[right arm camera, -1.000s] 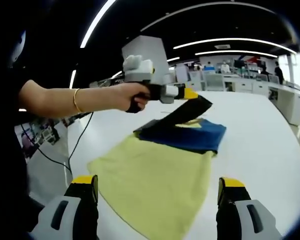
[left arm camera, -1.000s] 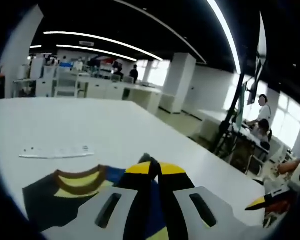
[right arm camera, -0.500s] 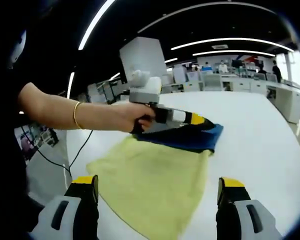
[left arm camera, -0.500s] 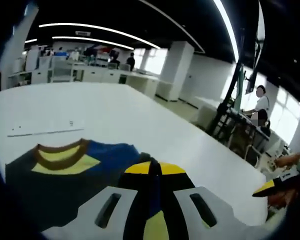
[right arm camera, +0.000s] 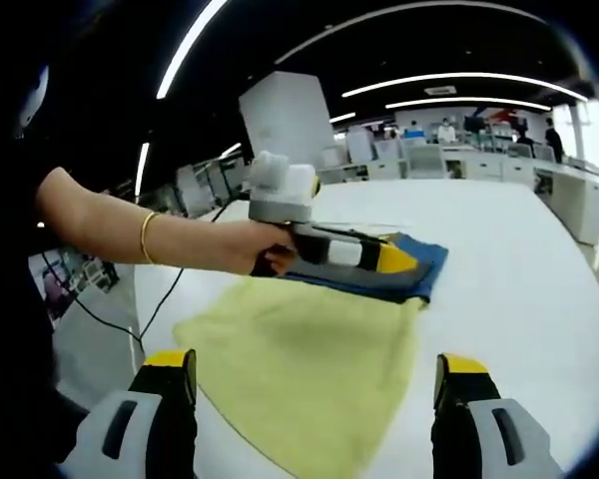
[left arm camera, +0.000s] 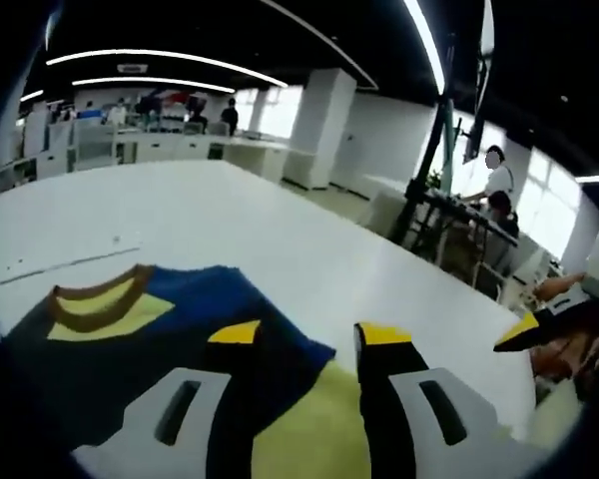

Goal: Fold the garment on the visible template until the final outline fits inside the template.

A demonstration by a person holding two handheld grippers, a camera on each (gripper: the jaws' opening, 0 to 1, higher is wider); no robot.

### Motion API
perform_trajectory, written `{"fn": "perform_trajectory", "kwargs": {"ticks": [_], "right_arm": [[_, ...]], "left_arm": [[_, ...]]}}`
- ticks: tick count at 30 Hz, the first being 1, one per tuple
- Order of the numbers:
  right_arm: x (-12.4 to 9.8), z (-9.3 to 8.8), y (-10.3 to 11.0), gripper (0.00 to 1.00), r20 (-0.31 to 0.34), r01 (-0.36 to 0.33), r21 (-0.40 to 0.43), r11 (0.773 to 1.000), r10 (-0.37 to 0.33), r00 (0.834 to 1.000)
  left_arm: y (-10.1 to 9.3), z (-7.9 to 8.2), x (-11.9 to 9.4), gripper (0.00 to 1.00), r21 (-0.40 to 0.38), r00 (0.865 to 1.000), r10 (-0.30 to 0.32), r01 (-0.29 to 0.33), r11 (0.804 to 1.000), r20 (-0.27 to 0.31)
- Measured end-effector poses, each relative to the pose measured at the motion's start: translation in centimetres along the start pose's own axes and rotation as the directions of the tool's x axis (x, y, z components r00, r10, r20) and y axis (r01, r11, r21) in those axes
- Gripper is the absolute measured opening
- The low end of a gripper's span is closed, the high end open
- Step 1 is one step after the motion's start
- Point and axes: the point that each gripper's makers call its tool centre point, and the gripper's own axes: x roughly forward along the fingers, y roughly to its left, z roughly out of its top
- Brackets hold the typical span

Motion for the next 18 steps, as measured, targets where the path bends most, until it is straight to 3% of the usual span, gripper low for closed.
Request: {"fn": "perform_trajectory", "kwargs": {"ticks": [8, 15, 18], "right_arm": [[0.2, 0.2, 0.5, 0.99, -0.033, -0.039, -0.046, 0.998, 0.037, 0.999], [0.0, 0.9, 1.3, 0.99, -0.076, -0.101, -0.106, 0.989, 0.093, 0.993], [0.0, 0.7, 1.3, 0.99, -0.131, -0.122, -0.13, 0.984, 0.105, 0.986]], "left_arm": [[0.9, 1.0, -2.6, 0.84, 0.026, 0.999, 0.018, -0.019, 0.999, 0.051], [2.0, 1.4, -5.3, 0.98, 0.04, 0.998, 0.036, -0.039, 0.998, 0.059], [2.6, 1.5, -6.6, 0.99, 0.05, 0.998, 0.04, -0.043, 0.998, 0.057]]}}
